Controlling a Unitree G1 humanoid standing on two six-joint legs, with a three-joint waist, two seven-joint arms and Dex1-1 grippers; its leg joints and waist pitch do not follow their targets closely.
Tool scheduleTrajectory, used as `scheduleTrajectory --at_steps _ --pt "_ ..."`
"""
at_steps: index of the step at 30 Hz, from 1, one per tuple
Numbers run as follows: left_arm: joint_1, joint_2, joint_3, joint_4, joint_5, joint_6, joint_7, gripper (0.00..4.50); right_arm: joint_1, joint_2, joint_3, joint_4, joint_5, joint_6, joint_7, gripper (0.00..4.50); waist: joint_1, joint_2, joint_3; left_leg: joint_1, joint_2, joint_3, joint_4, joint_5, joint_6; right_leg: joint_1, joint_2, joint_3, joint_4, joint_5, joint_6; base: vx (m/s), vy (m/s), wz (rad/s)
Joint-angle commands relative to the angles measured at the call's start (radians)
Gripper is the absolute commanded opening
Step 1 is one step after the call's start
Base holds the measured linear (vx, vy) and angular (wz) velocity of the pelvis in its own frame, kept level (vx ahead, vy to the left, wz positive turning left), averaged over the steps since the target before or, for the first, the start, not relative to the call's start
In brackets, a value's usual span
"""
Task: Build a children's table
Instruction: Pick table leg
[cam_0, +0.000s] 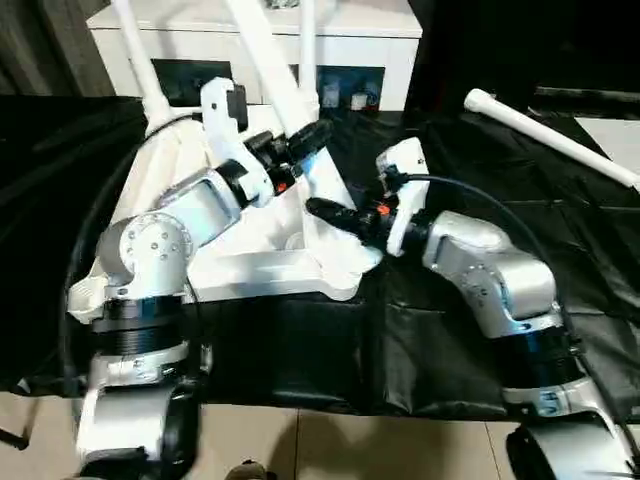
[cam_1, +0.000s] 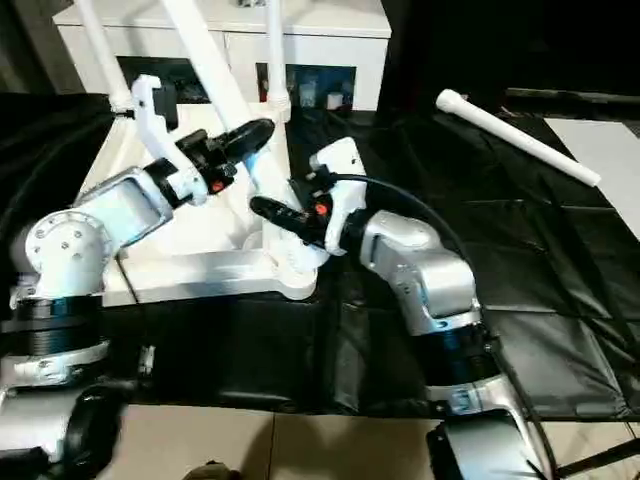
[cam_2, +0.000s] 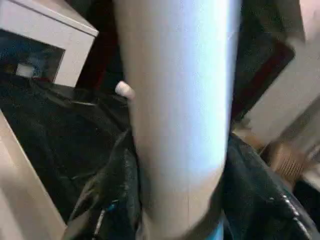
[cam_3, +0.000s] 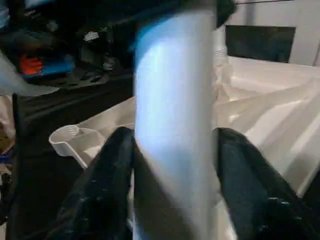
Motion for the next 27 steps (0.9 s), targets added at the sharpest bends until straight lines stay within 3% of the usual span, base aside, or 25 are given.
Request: scheduleTrajectory --at_steps 1,6,7,11,13,14,15,19,21,24,27 --pt "0.011 0.019 -0.029 -0.033 0.014 -0.004 -0.035 1.84 -0.027 -0.016 -0.015 0.014 0.0 0.012 0.005 2.95 -0.005 -0.002 -0.082 0.018 0.011 -0.002 -0.064 -0.097 -0.022 0.06 -0.05 0.041 -0.057 0.027 -0.199 0.0 0.0 0.0" --pt "0.023 0.056 -0.088 -0.057 0.042 -0.042 -0.115 1.81 -0.045 -0.025 -0.013 0.04 0.013 0.023 0.036 3.03 -0.005 0.001 -0.083 0.018 0.011 -0.002 -0.064 -0.098 -0.025 0.06 -0.05 0.041 -0.056 0.015 -0.196 0.0 0.0 0.0" --pt "0.027 0.089 -0.131 -0.068 0.062 -0.069 -0.173 1.81 -0.067 -0.048 -0.01 0.053 0.047 0.082 0.092 3.03 -0.002 -0.003 -0.083 0.019 0.01 -0.003 -0.064 -0.092 -0.021 0.06 -0.05 0.04 -0.056 0.019 -0.197 0.0 0.0 0.0" --pt "0.032 0.121 -0.169 -0.079 0.082 -0.083 -0.221 1.81 -0.085 -0.076 0.002 0.063 0.064 0.126 0.138 3.03 0.0 -0.004 -0.084 0.017 0.011 -0.001 -0.061 -0.068 -0.014 0.06 -0.051 0.041 -0.051 0.046 -0.203 0.0 0.0 0.0" --pt "0.034 0.145 -0.196 -0.098 0.084 -0.089 -0.275 1.81 -0.104 -0.125 0.048 0.076 0.061 0.177 0.215 3.03 0.0 -0.007 -0.085 0.018 0.01 -0.001 -0.061 -0.067 -0.013 0.062 -0.05 0.04 -0.05 0.044 -0.208 0.0 0.0 0.0" --pt "0.033 0.15 -0.201 -0.101 0.084 -0.091 -0.287 1.81 -0.107 -0.132 0.054 0.079 0.061 0.184 0.227 3.03 -0.002 -0.02 -0.085 0.016 0.01 0.002 -0.061 -0.058 -0.007 0.063 -0.049 0.041 -0.051 0.05 -0.208 0.0 0.0 0.0" --pt "0.032 0.152 -0.205 -0.104 0.083 -0.092 -0.295 1.81 -0.11 -0.136 0.058 0.081 0.062 0.19 0.236 3.03 0.0 -0.015 -0.084 0.015 0.01 0.0 -0.06 -0.055 -0.007 0.063 -0.051 0.041 -0.047 0.047 -0.21 0.0 0.0 0.0" --pt "0.027 0.161 -0.223 -0.103 0.098 -0.112 -0.313 1.81 -0.12 -0.159 0.095 0.102 0.055 0.212 0.289 3.03 0.001 -0.023 -0.083 0.017 0.012 0.002 -0.061 -0.066 -0.009 0.061 -0.053 0.041 -0.051 0.017 -0.209 0.0 0.0 0.0" --pt "0.027 0.162 -0.224 -0.102 0.094 -0.116 -0.319 1.81 -0.121 -0.162 0.108 0.107 0.052 0.213 0.296 3.03 0.0 -0.021 -0.082 0.017 0.013 0.001 -0.062 -0.077 -0.014 0.06 -0.054 0.041 -0.051 0.001 -0.209 0.0 0.0 0.0" --pt "0.028 0.163 -0.224 -0.099 0.099 -0.128 -0.326 1.81 -0.125 -0.159 0.12 0.111 0.053 0.22 0.307 3.03 0.001 -0.029 -0.083 0.017 0.013 0.002 -0.061 -0.074 -0.017 0.06 -0.054 0.042 -0.05 0.004 -0.21 0.0 0.0 0.0" --pt "0.029 0.164 -0.223 -0.092 0.106 -0.139 -0.337 1.81 -0.124 -0.154 0.136 0.107 0.053 0.225 0.325 3.03 0.002 -0.027 -0.081 0.018 0.014 0.001 -0.062 -0.083 -0.018 0.058 -0.055 0.042 -0.05 -0.016 -0.205 0.0 0.0 0.0"
